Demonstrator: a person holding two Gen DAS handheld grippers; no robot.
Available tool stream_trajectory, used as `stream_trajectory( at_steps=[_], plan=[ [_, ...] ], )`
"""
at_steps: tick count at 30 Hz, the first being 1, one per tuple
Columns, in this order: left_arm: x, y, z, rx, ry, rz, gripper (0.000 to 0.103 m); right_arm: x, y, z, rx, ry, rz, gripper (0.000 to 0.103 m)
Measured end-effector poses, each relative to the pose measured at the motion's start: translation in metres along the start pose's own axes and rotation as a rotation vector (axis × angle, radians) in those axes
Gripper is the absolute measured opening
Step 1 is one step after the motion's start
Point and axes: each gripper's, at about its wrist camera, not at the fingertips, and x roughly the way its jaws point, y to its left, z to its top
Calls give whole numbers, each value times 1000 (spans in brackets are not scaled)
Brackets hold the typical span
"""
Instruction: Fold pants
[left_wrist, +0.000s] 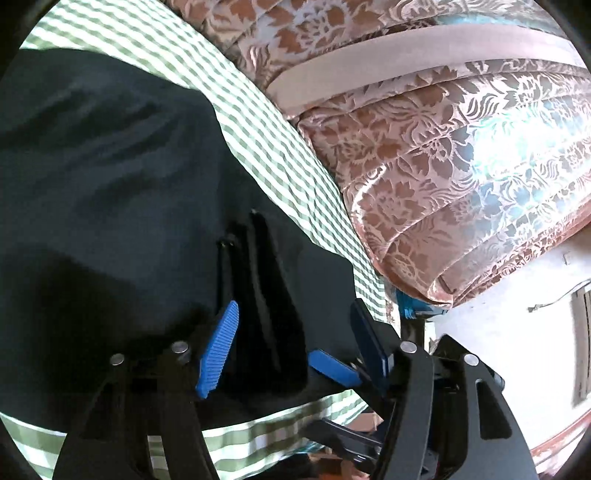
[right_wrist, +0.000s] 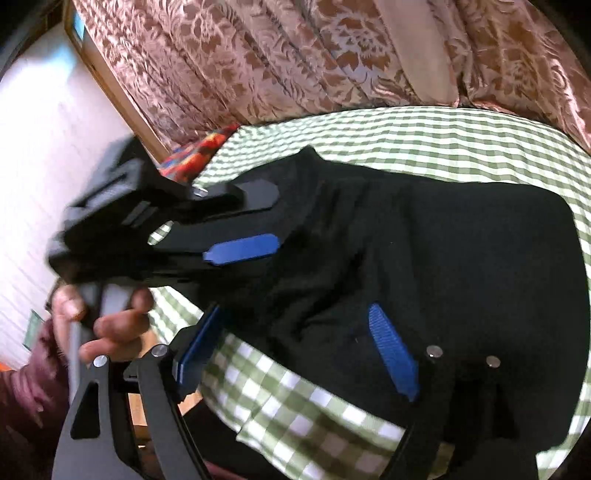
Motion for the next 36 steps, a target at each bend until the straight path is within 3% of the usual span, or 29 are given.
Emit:
stream_trajectory(
  at_steps=[6, 11, 14, 18, 20, 24, 29, 31, 33, 34, 36],
  plan=[
    [18, -4, 4, 7, 61, 36, 61, -60, -23, -19, 81, -81, -48, 88],
    [36, -5, 2, 31, 121, 120, 61, -106, -53, -44, 190, -132, -144, 88],
    [43, -5, 0, 35, 142, 126, 59, -126, -71, -61, 258, -144, -210, 91],
    [51, -12, -4, 89, 158, 187, 25, -133, -92, -85, 355, -125, -260, 91],
    [50, -17, -4, 119, 141, 206, 19, -132, -92, -90, 350, -117, -293, 91],
    [32, -36, 4, 156, 76, 110, 14, -122, -86, -92, 303, -95, -332, 89],
    [11, -76, 12, 241, 4, -22, 13, -106, -72, -86, 197, -106, -420, 71],
    [3, -89, 13, 274, -21, -53, 12, -98, -70, -82, 164, -120, -453, 51],
    [-5, -94, 13, 303, -46, -59, 11, -92, -71, -77, 166, -128, -461, 43],
    [-8, -93, 13, 311, -58, -50, 11, -88, -71, -75, 164, -126, -467, 31],
    [-12, -82, 11, 299, -65, -28, 11, -80, -72, -75, 151, -111, -484, 29]
  ],
)
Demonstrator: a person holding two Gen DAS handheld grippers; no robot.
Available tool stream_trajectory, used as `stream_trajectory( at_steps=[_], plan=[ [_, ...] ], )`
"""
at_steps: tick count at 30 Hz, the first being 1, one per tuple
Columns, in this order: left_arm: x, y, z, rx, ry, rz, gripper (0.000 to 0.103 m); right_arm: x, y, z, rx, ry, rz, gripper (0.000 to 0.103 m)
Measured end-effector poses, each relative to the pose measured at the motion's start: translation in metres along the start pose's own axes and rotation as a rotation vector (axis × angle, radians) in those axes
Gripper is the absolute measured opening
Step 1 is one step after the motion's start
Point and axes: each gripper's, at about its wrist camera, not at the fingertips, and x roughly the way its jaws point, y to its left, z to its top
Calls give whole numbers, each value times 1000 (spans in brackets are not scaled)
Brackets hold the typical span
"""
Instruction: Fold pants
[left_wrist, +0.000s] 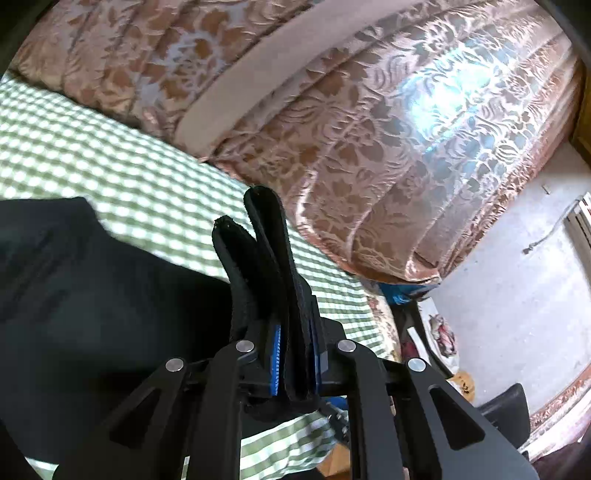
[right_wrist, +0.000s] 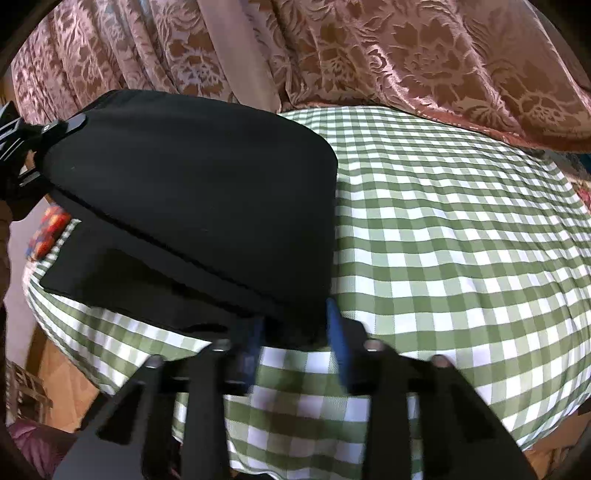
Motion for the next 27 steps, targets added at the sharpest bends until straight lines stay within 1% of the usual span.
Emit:
stream_trajectory(
  at_steps=[2, 4, 6, 8, 9, 10, 11, 12, 13, 15, 16, 19, 20, 21, 23, 24, 25, 26, 27],
  plan=[
    [-2, 21, -10, -17, 8, 65, 11, 5, 0, -4, 5, 14, 16, 31],
    [-3, 41, -23, -40, 32, 130, 11, 10, 2, -8, -11, 28, 2, 32],
    [0, 62, -40, -47, 65, 209, 11, 17, -1, -13, 12, 48, 18, 32],
    [5, 76, -50, -70, 92, 257, 11, 18, -5, -15, 28, 47, 20, 41],
    [8, 79, -52, -78, 98, 264, 11, 17, -7, -15, 35, 49, 14, 62],
    [6, 84, -57, -87, 92, 251, 11, 15, -10, -15, 43, 53, 7, 90],
    [4, 84, -57, -99, 81, 237, 11, 11, -15, -14, 58, 54, -3, 97],
    [1, 85, -57, -114, 68, 226, 11, 6, -21, -14, 69, 46, 35, 98],
    [-4, 87, -56, -132, 53, 211, 14, 1, -26, -13, 77, 48, 63, 98],
    [-17, 90, -54, -163, 13, 188, 16, -8, -31, -10, 69, 51, 63, 100],
    [-21, 92, -53, -176, 5, 180, 16, -11, -33, -9, 66, 49, 65, 101],
    [-32, 103, -52, -244, 7, 140, 17, -22, -39, 0, 85, 23, 86, 101],
    [-33, 105, -53, -256, 8, 140, 22, -24, -39, 6, 91, 11, 95, 101],
    [-35, 108, -53, -271, 7, 135, 31, -25, -37, 11, 90, 3, 102, 101],
    [-33, 108, -52, -295, 7, 104, 33, -26, -27, 24, 66, -22, 134, 101],
    [-31, 108, -50, -305, 7, 90, 38, -25, -21, 29, 52, -31, 143, 101],
    [-29, 107, -47, -305, 5, 87, 49, -22, -13, 37, 38, -31, 144, 101],
    [-27, 106, -44, -302, 5, 89, 52, -17, -6, 45, 29, -27, 146, 101],
    [-24, 105, -41, -296, 9, 92, 52, -13, 0, 52, 25, -23, 155, 101]
  ],
)
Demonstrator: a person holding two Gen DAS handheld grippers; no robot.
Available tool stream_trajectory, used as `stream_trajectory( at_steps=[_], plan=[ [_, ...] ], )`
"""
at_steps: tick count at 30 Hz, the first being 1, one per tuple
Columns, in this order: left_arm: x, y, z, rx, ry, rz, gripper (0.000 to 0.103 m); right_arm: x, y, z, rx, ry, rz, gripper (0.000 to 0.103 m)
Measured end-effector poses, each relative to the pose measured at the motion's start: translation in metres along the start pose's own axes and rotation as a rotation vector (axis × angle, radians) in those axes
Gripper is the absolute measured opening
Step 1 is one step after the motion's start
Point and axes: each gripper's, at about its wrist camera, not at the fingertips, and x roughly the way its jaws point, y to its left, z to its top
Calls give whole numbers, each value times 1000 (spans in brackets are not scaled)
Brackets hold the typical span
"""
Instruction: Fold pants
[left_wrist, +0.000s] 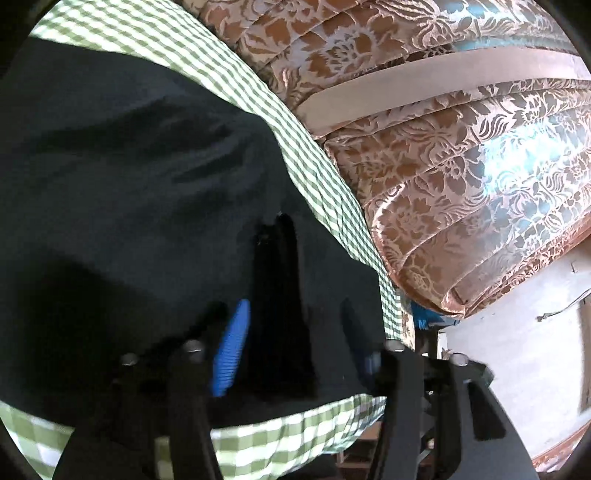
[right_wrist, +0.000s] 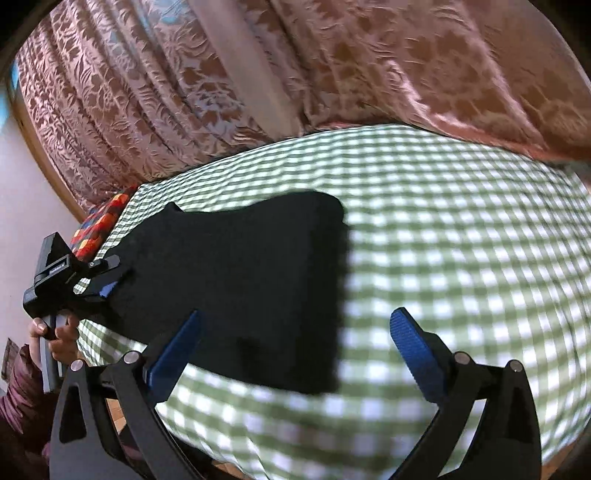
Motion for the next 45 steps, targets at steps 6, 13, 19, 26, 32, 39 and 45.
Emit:
stream_trajectory(
  at_steps=[6, 13, 19, 26, 32, 39, 45],
  plan=[
    [27, -9, 23, 16, 25, 33, 52, 37, 22, 33, -4, 7, 53, 101],
    [55, -11, 34, 54, 73, 107, 11, 80, 22, 54, 10, 8, 37, 101],
    [24, -42, 16, 241, -108, 112, 9, 100, 18, 49, 12, 53, 43, 101],
    [47, -22, 5, 273, -31, 309, 14, 114, 36, 28, -135, 35, -75, 101],
    [0, -37, -6, 286, -139, 306, 14, 114, 33, 26, -126, 18, -74, 101],
    [3, -75, -34, 453, -122, 348, 14, 113, 37, 24, -141, 13, -100, 101],
    [24, -59, -69, 559, 9, 532, 14, 113, 37, 26, -155, 14, -99, 101]
  ],
)
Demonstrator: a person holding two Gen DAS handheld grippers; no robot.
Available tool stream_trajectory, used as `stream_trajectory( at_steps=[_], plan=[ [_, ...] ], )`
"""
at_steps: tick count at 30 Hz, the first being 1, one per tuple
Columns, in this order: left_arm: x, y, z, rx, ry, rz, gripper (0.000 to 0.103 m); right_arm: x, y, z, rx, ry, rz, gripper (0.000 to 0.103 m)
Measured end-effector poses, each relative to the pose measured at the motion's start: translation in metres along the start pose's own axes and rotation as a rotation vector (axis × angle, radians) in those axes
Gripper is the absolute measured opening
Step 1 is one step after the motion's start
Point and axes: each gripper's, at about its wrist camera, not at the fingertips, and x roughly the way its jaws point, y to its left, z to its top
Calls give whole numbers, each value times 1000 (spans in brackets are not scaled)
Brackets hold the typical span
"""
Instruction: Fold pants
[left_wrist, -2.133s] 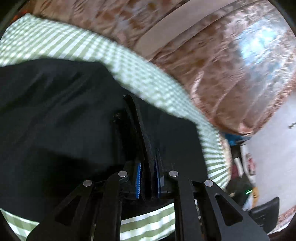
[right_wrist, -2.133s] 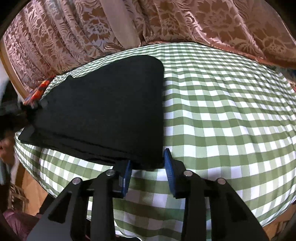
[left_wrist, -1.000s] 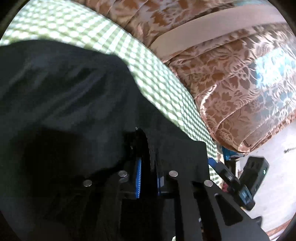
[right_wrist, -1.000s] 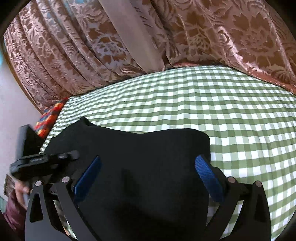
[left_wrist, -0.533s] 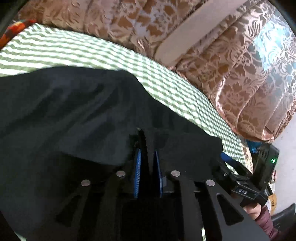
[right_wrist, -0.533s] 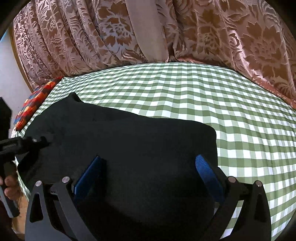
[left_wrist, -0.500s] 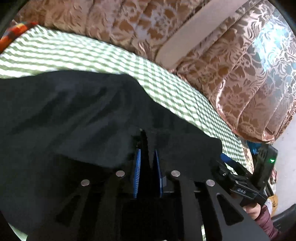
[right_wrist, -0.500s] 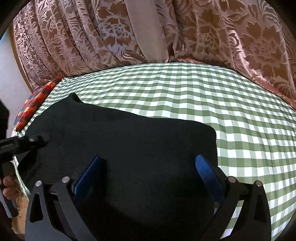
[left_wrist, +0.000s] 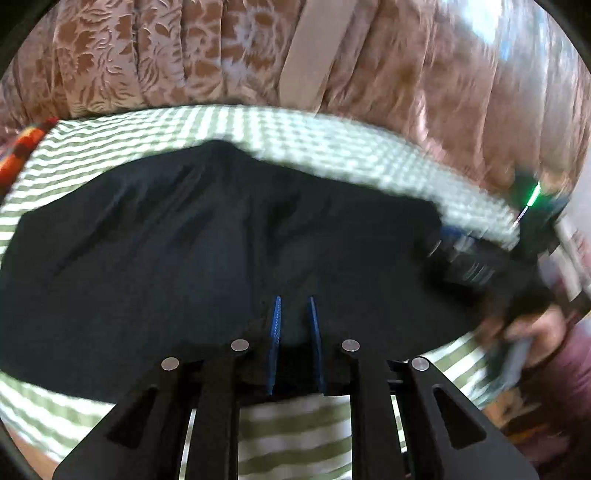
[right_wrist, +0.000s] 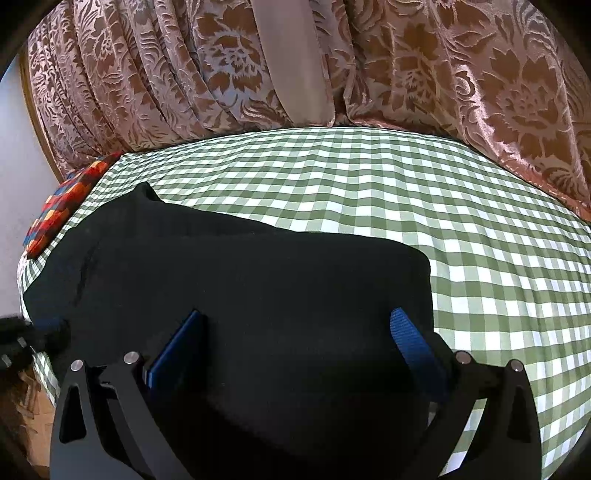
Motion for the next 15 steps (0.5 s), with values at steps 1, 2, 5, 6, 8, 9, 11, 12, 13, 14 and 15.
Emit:
stream_trajectory(
  at_steps=[1, 2, 5, 6, 8, 9, 11, 12, 13, 14, 15],
  plan=[
    [-1, 3, -5, 0, -2, -4, 14, 0, 1, 0, -6, -2, -2, 101],
    [-3, 6, -10, -8, -7, -9, 14, 0, 2, -1, -10, -4, -6, 101],
    [-4, 9, -17, -17, -24, -6, 14, 1, 1, -2, -15, -4, -9, 101],
    [-4, 9, -18, -23, -30, -6, 14, 1, 1, -3, -17, -3, -9, 101],
    [-8, 10, -16, -48, -49, -12, 14, 0, 0, -2, -16, 4, -10, 101],
    [-12, 10, -15, -62, -61, -12, 14, 0, 0, -2, -12, 8, -9, 101],
    [-17, 10, -14, -63, -72, 9, 14, -5, -3, 2, 16, 19, 5, 101],
    [-20, 10, -14, -66, -78, 28, 14, -9, -5, 4, 45, 17, 17, 101],
    [-24, 12, -15, -77, -86, 28, 14, -14, -8, 5, 81, 6, 39, 101],
    [-27, 14, -15, -89, -90, 25, 14, -21, -9, 6, 110, -6, 70, 101],
    [-30, 17, -16, -103, -96, 30, 15, -27, -6, 6, 120, -15, 105, 101]
  ],
)
